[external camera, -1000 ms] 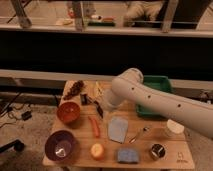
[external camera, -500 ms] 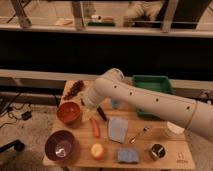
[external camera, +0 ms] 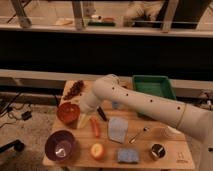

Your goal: Stack bowls on top of each other

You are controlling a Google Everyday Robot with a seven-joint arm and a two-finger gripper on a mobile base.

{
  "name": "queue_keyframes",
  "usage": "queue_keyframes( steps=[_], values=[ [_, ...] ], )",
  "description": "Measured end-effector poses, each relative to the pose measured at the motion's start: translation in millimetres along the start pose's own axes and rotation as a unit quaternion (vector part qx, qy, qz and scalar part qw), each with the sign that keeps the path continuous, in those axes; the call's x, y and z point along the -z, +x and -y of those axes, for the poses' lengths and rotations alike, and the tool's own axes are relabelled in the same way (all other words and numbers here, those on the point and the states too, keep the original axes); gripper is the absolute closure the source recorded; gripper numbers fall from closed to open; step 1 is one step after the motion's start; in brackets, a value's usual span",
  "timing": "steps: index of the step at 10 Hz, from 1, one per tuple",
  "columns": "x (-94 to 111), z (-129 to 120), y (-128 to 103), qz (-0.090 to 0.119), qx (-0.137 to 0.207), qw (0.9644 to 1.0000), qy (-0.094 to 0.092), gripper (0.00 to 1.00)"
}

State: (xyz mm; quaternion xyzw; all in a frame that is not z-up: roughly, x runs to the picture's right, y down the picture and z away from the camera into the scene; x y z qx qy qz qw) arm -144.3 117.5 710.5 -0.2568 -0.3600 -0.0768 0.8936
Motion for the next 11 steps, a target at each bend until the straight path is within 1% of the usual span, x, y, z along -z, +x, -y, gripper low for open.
queue_keyframes(
  steps=[4,5,6,7,8,9,10,11],
  values=[
    [0.2,-0.6,0.9,0.0,-0.001,1.0,0.0,0.2],
    [-0.5,-1.0,0.9,0.004,-0.005,1.0,0.003,0.2],
    [-7.1,-1.1,1.0,0.024,-0.026,0.9993,0.007,0.2],
    [-15.7,-0.4,1.7,0.046,-0.045,0.9979,0.01,0.2],
    [-35.8,3.1,-2.3,0.083,-0.073,0.9937,0.013,0.2],
    [-46.5,6.0,-7.8,0.101,-0.084,0.9912,0.013,0.2],
    [-55.9,8.6,-13.7,0.113,-0.087,0.9897,0.011,0.2],
    [-62.3,11.5,-19.0,0.117,-0.082,0.9897,0.009,0.2]
  ],
)
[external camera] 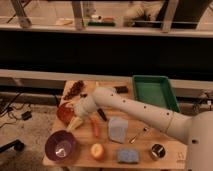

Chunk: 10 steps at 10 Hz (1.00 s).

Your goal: Stack bowls on top of each other

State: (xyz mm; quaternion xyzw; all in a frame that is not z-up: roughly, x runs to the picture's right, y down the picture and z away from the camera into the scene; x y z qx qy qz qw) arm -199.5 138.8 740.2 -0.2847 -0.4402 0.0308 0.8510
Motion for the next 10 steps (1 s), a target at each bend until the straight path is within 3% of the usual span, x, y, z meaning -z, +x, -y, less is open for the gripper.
queue_keyframes(
  steps=[4,10],
  values=[
    [-5.2,6.2,2.3,-0.012,0.035,0.9993,-0.009,0.2],
    [-30.4,1.3,10.6,-0.052,0.085,0.9937,-0.05,0.2]
  ],
)
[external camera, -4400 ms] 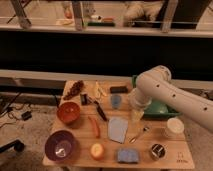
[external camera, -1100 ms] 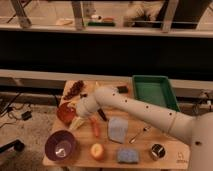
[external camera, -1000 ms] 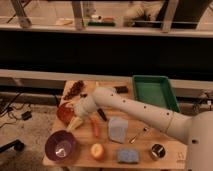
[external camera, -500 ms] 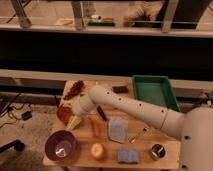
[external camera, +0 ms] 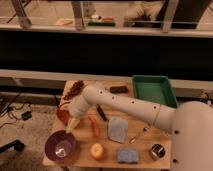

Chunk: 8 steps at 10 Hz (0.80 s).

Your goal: Stack bowls on top of each other

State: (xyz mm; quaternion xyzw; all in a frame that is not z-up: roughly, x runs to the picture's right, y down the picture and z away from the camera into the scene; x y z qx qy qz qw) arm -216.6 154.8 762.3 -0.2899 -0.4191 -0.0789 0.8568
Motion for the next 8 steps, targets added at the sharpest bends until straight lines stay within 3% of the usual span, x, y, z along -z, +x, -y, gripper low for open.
queue_keyframes(
  steps=[4,8],
  values=[
    [-20.3,11.3,13.9,-0.016,0.008,0.9998,-0.014,0.2],
    [-12.3,19.2,52.8,-0.043,-0.008,0.999,-0.01,0.2]
  ],
)
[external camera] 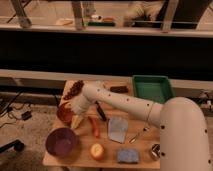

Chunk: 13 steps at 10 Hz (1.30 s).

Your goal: Stack bowls on top of each other

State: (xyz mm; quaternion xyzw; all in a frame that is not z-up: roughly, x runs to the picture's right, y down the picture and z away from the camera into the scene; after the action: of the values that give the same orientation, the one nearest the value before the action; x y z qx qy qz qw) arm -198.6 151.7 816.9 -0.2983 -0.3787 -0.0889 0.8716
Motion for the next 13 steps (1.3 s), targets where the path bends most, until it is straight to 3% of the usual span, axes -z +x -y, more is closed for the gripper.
queue_keyframes(
  steps=[2,5,11,13],
  values=[
    [4.4,-4.1,10.9,-0.008,-0.011,0.9999,0.002,0.2],
    [11.3,-3.2,8.4,-0.01,-0.01,0.9999,0.007,0.2],
    [5.6,-3.7,2.2,0.013,0.003,0.9998,0.013,0.2],
    [1.9,-5.7,0.2,0.018,0.01,0.9998,0.007,0.3]
  ],
)
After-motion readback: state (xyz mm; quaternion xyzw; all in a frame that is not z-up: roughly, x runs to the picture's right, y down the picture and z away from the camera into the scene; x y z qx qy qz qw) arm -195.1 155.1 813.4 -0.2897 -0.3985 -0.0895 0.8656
